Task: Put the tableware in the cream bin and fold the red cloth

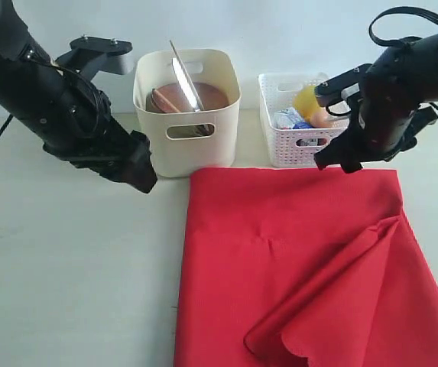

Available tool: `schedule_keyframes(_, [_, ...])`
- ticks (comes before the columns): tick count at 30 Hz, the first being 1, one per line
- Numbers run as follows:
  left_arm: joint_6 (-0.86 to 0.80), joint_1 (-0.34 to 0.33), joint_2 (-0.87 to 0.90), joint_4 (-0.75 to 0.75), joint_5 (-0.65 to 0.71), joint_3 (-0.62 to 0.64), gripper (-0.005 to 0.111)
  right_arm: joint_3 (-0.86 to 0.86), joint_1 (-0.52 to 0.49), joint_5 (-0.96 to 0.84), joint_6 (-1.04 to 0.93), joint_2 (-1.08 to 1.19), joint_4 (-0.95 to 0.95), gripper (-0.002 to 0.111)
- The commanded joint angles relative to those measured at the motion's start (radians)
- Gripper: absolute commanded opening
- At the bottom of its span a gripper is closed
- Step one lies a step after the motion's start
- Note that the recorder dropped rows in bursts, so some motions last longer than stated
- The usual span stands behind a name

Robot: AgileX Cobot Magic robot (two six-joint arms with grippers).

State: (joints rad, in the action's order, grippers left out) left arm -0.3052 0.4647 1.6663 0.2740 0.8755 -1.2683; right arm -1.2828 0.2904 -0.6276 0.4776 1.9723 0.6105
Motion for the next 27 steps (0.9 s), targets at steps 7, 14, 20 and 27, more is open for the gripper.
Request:
schedule_keyframes(7, [-0.112, 0.004, 0.037, 0.087, 0.034, 0.004, 0.074, -0.012, 0.001, -0.165, -0.680, -0.022, -0.667, 0.055])
schedule_keyframes(14, [-0.189, 0.004, 0.081, 0.234, 0.107, 0.004, 0.022, -0.011, 0.001, -0.260, -0.802, -0.020, -0.912, 0.023])
schedule_keyframes(20, [-0.234, 0.041, 0.091, 0.237, 0.054, 0.033, 0.002, 0.027, 0.001, -0.262, -0.802, -0.020, -0.929, 0.000])
schedule_keyframes(27, [-0.264, 0.108, 0.119, 0.237, -0.009, 0.066, 0.002, 0.118, 0.001, -0.191, -0.806, -0.020, -0.927, 0.000])
